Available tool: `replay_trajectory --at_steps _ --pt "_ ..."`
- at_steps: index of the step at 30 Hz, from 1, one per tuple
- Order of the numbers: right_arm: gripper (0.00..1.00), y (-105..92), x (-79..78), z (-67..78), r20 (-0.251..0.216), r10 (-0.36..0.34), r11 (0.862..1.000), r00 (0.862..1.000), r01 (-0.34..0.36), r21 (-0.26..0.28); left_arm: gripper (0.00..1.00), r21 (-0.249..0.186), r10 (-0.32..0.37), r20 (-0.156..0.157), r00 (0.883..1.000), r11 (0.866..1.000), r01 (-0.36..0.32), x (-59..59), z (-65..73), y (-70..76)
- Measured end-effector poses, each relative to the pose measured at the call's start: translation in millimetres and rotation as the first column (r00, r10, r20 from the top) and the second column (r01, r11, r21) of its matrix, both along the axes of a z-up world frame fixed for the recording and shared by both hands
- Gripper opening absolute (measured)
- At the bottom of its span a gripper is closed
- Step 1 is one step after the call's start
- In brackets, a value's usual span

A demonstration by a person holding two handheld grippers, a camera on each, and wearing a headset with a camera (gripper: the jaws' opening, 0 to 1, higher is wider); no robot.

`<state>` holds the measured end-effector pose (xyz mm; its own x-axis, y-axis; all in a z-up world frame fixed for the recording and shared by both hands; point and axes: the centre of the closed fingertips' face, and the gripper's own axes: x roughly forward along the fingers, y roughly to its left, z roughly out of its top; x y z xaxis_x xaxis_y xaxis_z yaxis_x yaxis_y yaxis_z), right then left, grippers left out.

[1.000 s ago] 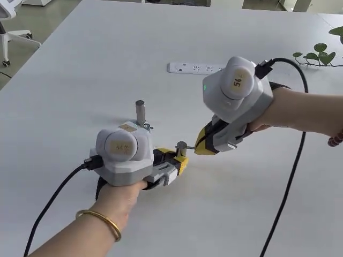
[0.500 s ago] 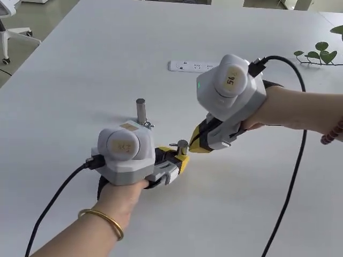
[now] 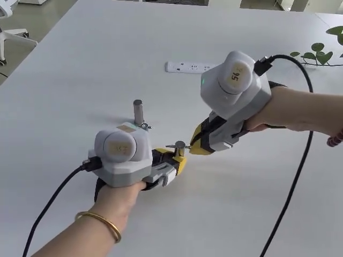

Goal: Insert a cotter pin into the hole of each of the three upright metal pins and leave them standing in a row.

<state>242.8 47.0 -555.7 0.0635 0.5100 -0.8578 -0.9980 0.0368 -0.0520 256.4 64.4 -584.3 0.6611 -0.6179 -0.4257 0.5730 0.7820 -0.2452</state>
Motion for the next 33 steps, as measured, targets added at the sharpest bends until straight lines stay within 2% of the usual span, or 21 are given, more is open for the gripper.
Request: replay_trajectory --at_steps 19,26,30,33 --pt "0.0 7.7 -1.6 -2.6 0.006 0.012 1.0 1.0 -0.012 -0.001 0.13 -0.012 0.001 -0.01 1.0 1.0 -0.001 0.3 -1.0 0.4" --pt "0.0 9.5 -1.4 -2.3 0.01 0.017 1.0 1.0 -0.017 -0.002 0.13 -0.018 0.004 -0.018 1.0 1.0 -0.004 0.4 -1.5 0.2" --pt "0.0 10.7 -0.9 -2.7 0.0 -0.003 1.0 1.0 0.003 0.005 0.13 -0.032 0.016 -0.036 0.999 0.999 -0.017 0.0 -2.1 0.4" --pt "0.05 11.8 -0.2 -1.7 -0.005 -0.013 1.0 1.0 0.014 0.016 0.13 -0.023 0.017 -0.035 0.999 1.0 -0.018 0.0 -2.4 0.4"
